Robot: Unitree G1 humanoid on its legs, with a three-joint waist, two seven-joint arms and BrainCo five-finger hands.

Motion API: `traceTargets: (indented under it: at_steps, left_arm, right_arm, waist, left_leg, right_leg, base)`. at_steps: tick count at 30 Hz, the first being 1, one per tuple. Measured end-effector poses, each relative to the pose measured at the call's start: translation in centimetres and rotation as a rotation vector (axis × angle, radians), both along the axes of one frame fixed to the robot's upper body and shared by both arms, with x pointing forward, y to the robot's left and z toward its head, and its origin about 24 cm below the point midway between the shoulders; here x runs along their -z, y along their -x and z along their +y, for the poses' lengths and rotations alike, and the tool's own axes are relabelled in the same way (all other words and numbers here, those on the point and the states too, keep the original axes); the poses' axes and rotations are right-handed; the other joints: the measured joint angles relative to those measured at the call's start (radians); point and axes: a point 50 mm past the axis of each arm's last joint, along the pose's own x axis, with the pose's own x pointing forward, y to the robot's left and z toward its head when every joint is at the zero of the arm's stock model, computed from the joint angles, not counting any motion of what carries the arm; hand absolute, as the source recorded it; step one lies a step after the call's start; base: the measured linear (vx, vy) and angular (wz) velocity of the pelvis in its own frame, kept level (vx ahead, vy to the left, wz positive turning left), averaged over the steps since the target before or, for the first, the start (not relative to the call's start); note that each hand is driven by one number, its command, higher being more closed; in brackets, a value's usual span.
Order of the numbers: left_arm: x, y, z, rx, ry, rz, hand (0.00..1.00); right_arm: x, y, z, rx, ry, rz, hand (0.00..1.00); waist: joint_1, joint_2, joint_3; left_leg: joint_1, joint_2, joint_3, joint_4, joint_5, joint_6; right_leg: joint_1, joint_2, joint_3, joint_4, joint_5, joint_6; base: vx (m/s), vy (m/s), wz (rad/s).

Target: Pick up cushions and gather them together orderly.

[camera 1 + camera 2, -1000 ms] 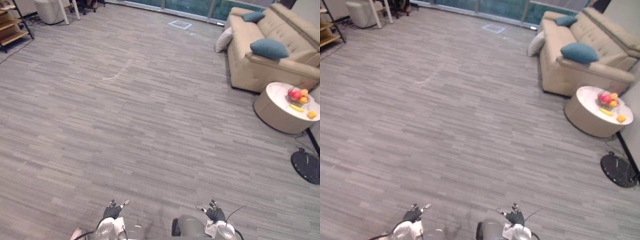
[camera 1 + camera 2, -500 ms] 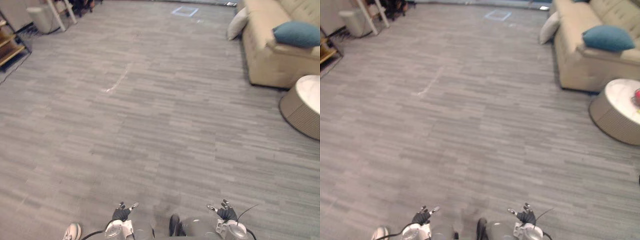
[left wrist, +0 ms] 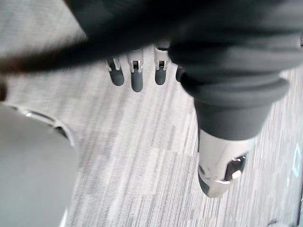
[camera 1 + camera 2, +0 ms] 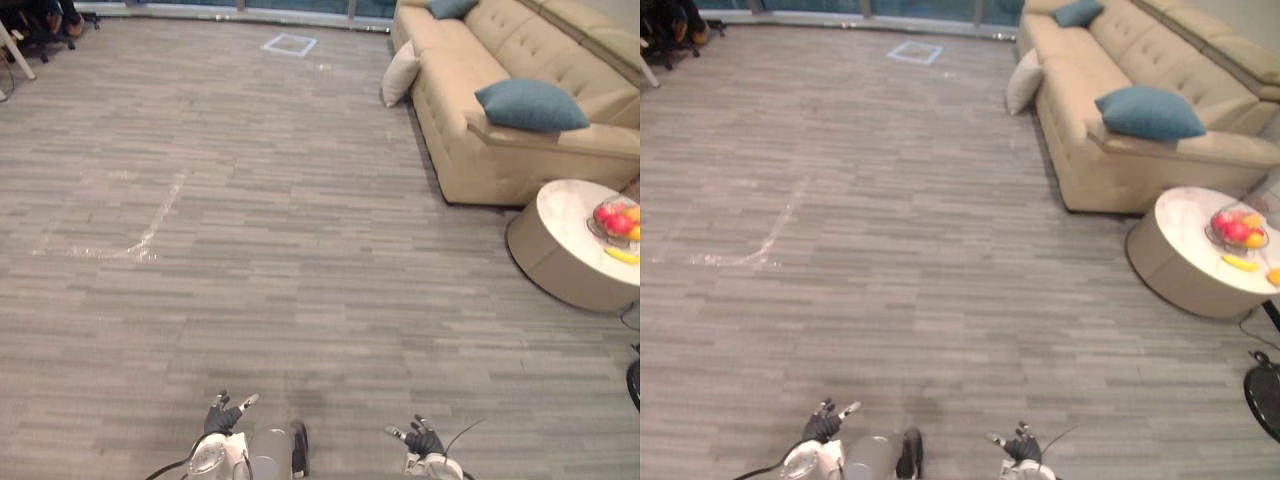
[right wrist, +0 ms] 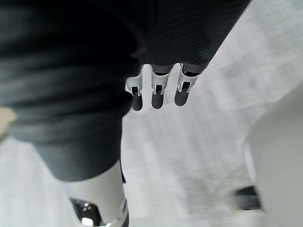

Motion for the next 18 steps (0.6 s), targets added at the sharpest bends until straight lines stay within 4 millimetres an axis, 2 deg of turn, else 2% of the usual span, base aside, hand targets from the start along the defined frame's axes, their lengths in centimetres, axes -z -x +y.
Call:
traceTargets:
  at_steps: [2,3,4,5,7,8,9,10,11,12,13,14,15,16,18]
  left_arm:
    - [0.0,-0.1,-0.2,0.018,0.0,0.001,0.0]
    - [0.1,-0.1,-0.5,0.034,0.001,0.006,0.0]
    - [0.2,0.0,-0.6,0.045,0.003,0.013,0.0]
    - [0.2,0.0,-0.8,0.052,0.006,0.018,0.0]
    - [0.3,-0.1,-1.6,0.065,0.022,0.018,0.0]
    - [0.4,-0.1,-2.0,0.07,0.028,0.022,0.0]
    - [0.5,0.1,-2.1,0.074,0.032,0.028,0.0]
    - [0.7,0.4,-2.4,0.079,0.039,0.043,0.0]
    - [0.8,0.3,-3.0,0.088,0.051,0.05,0.0]
    - [0.7,0.0,-3.3,0.086,0.059,0.042,0.0]
    - [0.6,-0.2,-3.3,0.075,0.063,0.035,0.0]
    - [0.6,-0.2,-3.4,0.053,0.073,0.032,0.0]
    - [0.6,-0.2,-3.2,0.038,0.072,0.029,0.0]
    - [0.4,-0.4,-2.8,0.029,0.06,0.017,0.0]
    - [0.0,-0.7,-1.5,0.032,0.025,-0.006,0.0]
  right_arm:
    - [-0.2,0.3,-0.6,0.021,0.013,-0.011,0.0]
    - [-0.1,0.7,-0.9,0.048,0.014,-0.005,0.0]
    - [-0.1,0.7,-1.1,0.07,0.016,-0.013,0.0]
    - [-0.2,0.7,-1.3,0.074,0.019,-0.013,0.0]
    - [-0.3,0.4,-1.5,0.086,0.017,-0.024,0.0]
    - [-0.4,0.1,-1.6,0.088,0.019,-0.032,0.0]
    - [-0.5,-0.3,-1.5,0.085,0.019,-0.042,0.0]
    - [-0.5,-0.5,-1.5,0.083,0.017,-0.043,0.0]
    - [-0.6,-0.7,-1.7,0.078,0.024,-0.052,0.0]
    - [-0.9,-1.1,-2.0,0.074,0.033,-0.067,0.0]
    - [-1.1,-1.3,-2.3,0.069,0.041,-0.077,0.0]
    - [-1.3,-1.7,-2.7,0.061,0.054,-0.086,0.0]
    - [-1.3,-2.0,-2.8,0.057,0.054,-0.082,0.0]
    - [-1.2,-2.3,-2.4,0.057,0.046,-0.077,0.0]
    - [-0.7,-1.9,-1.3,0.043,0.018,-0.05,0.0]
  waist:
    - [-0.013,0.002,0.0]
    - [-0.035,0.004,0.003]
    - [-0.045,0.005,0.004]
    - [-0.046,0.006,0.004]
    - [-0.059,0.01,0.005]
    - [-0.066,0.017,0.006]
    - [-0.081,0.018,0.007]
    - [-0.094,0.039,0.0]
    - [-0.094,0.07,0.0]
    - [-0.089,0.085,0.007]
    - [-0.09,0.103,0.015]
    - [-0.08,0.135,0.027]
    - [-0.077,0.148,0.037]
    - [-0.074,0.139,0.055]
    - [-0.045,0.096,0.064]
  left_leg:
    - [0.094,-0.004,-0.064,-0.063,-0.039,0.006]
    - [0.155,0.001,-0.105,-0.101,-0.054,0.006]
    - [0.213,0.002,-0.131,-0.142,-0.06,-0.005]
    - [0.255,0.002,-0.146,-0.169,-0.068,-0.01]
    - [0.35,0.006,-0.187,-0.233,-0.104,-0.03]
    - [0.388,0.015,-0.202,-0.252,-0.109,-0.037]
    - [0.418,0.026,-0.24,-0.237,-0.11,-0.04]
    - [0.422,0.059,-0.278,-0.181,-0.115,-0.055]
    - [0.407,0.092,-0.295,-0.105,-0.114,-0.066]
    - [0.353,0.105,-0.309,0.05,-0.076,-0.131]
    - [0.266,0.104,-0.333,0.252,0.023,-0.2]
    - [0.16,0.112,-0.347,0.481,0.216,-0.255]
    - [0.087,0.13,-0.326,0.634,0.222,-0.249]
    - [0.018,0.153,-0.292,0.767,0.189,-0.217]
    - [-0.115,0.168,-0.238,0.846,0.117,-0.164]
  right_leg:
    - [-0.121,0.004,-0.093,-0.058,-0.046,-0.062]
    - [-0.176,-0.001,-0.163,-0.178,-0.064,-0.095]
    - [-0.207,-0.004,-0.214,-0.339,-0.057,-0.118]
    - [-0.221,-0.007,-0.242,-0.473,-0.032,-0.14]
    - [-0.258,0.002,-0.27,-0.773,0.066,-0.182]
    - [-0.264,0.009,-0.269,-0.825,0.086,-0.196]
    - [-0.265,0.006,-0.27,-0.82,0.154,-0.249]
    - [-0.257,0.014,-0.291,-0.778,0.237,-0.31]
    - [-0.252,0.032,-0.314,-0.722,0.189,-0.322]
    - [-0.237,0.043,-0.328,-0.679,0.115,-0.334]
    - [-0.209,0.063,-0.329,-0.669,0.066,-0.343]
    - [-0.145,0.099,-0.31,-0.699,0.04,-0.357]
    - [-0.086,0.131,-0.29,-0.734,0.028,-0.366]
    - [0.005,0.154,-0.26,-0.776,0.016,-0.38]
    - [0.175,0.157,-0.197,-0.879,0.006,-0.392]
  base:
    - [0.58,0.087,0.8]
    - [0.55,0.011,1.03]
    - [0.48,-0.005,0.93]
    - [0.65,-0.02,0.65]
    - [0.86,-0.084,0.63]
    - [0.87,-0.13,0.84]
    - [0.89,-0.179,0.91]
    - [0.9,-0.217,0.83]
    - [1.06,-0.279,0.55]
    - [0.85,-0.241,0.28]
    - [0.81,-0.229,-0.04]
    - [0.79,-0.162,-0.35]
    - [0.92,-0.16,-0.65]
    - [0.75,-0.107,-0.56]
    - [0.67,-0.136,-0.63]
